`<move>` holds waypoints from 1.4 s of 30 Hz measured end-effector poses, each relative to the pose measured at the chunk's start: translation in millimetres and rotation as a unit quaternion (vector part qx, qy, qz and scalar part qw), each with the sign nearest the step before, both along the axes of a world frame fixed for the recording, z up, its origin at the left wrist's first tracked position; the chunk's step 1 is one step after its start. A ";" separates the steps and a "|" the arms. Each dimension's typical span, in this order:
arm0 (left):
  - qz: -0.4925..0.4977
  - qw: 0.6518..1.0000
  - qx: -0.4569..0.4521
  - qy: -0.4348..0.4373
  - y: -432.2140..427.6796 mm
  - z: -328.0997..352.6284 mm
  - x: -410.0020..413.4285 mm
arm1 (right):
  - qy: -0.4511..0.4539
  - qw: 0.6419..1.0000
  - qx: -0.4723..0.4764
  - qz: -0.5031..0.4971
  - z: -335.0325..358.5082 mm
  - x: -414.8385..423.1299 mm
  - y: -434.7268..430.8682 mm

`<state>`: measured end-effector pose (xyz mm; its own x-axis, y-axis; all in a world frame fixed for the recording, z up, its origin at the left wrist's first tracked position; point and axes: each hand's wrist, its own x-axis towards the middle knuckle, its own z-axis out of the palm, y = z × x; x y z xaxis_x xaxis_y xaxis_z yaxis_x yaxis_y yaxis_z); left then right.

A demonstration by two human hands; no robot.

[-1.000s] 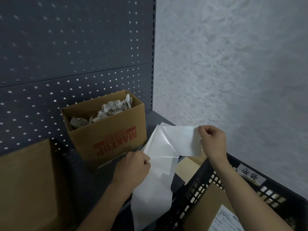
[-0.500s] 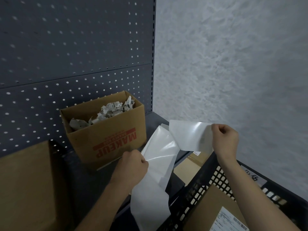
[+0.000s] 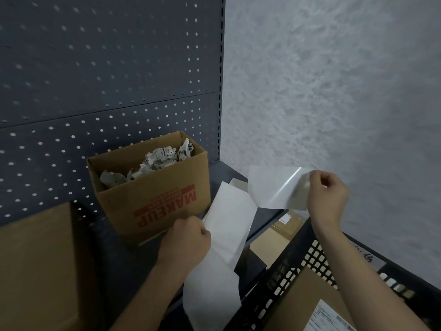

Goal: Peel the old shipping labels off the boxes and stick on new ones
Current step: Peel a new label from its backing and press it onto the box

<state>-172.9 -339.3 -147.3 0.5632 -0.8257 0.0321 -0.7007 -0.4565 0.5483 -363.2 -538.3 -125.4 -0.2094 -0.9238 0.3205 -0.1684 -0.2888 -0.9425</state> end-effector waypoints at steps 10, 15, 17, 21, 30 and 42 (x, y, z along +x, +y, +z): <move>0.002 0.999 0.003 -0.035 0.6 0.8 -2.3 | -0.025 1.000 -0.008 0.009 12.0 1.0 3.2; -0.010 0.998 0.002 -0.064 1.3 -0.1 -1.9 | -0.041 0.999 -0.032 0.001 17.6 -1.3 5.0; -0.016 0.998 -0.004 -0.064 0.9 0.0 -2.4 | -0.046 0.998 -0.046 0.013 21.5 -1.6 7.8; -0.026 0.998 -0.038 -0.049 0.4 -0.2 -3.6 | -0.035 0.994 -0.077 0.070 30.2 0.1 21.8; 0.001 0.859 -0.211 0.466 -1.5 58.3 -28.3 | 0.026 0.955 -0.108 0.275 47.2 16.3 80.8; 0.015 0.816 -0.279 0.506 17.3 68.8 -45.2 | 0.150 0.858 -0.258 0.418 27.6 10.6 124.8</move>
<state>-218.1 -322.0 -78.6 0.5532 -0.8275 -0.0959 0.2475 0.0533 0.9674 -352.5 -413.5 -97.8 0.6203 -0.4295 0.6563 0.0879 -0.7934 -0.6024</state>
